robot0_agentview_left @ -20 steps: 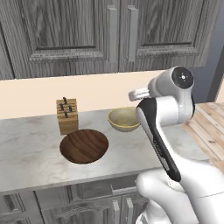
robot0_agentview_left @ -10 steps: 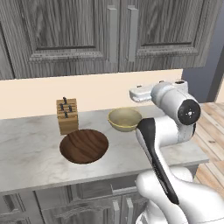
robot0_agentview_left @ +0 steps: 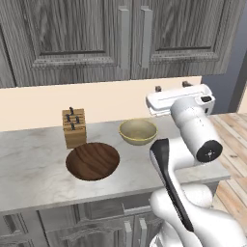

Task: Open the cabinet. Pick the bowls from the counter and place them in the cabinet. Then close the cabinet.

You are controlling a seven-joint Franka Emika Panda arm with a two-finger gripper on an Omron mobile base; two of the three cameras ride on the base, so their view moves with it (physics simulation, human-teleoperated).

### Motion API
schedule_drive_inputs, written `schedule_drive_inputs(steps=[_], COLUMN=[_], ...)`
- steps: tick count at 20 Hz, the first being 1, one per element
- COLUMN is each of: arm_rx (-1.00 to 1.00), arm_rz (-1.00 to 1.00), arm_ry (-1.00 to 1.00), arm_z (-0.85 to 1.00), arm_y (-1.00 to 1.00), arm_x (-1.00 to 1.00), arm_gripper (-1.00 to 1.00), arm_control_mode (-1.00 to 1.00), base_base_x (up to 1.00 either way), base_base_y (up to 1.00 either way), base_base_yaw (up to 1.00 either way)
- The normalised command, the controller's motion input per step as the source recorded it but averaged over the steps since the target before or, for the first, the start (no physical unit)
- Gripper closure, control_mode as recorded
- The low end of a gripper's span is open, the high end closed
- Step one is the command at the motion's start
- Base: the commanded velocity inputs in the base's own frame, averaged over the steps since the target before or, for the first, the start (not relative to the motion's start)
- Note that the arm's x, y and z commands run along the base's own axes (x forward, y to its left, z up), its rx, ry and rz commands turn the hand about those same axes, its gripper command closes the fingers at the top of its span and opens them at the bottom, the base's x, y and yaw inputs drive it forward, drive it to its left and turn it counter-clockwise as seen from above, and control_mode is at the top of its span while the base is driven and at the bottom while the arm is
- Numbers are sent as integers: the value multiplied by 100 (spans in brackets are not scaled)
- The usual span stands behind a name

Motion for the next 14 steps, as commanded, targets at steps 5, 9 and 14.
schedule_drive_inputs(steps=[5,9,14], arm_rx=[0,0,0], arm_rz=[0,0,0], arm_ry=[-9,0,0], arm_z=[39,29,14], arm_y=[0,0,0], arm_x=[-6,1,12], arm_gripper=[-100,-100,-100], arm_control_mode=[-100,-100,-100], base_base_x=[0,0,0], base_base_y=[0,0,0], base_base_yaw=[0,0,0])
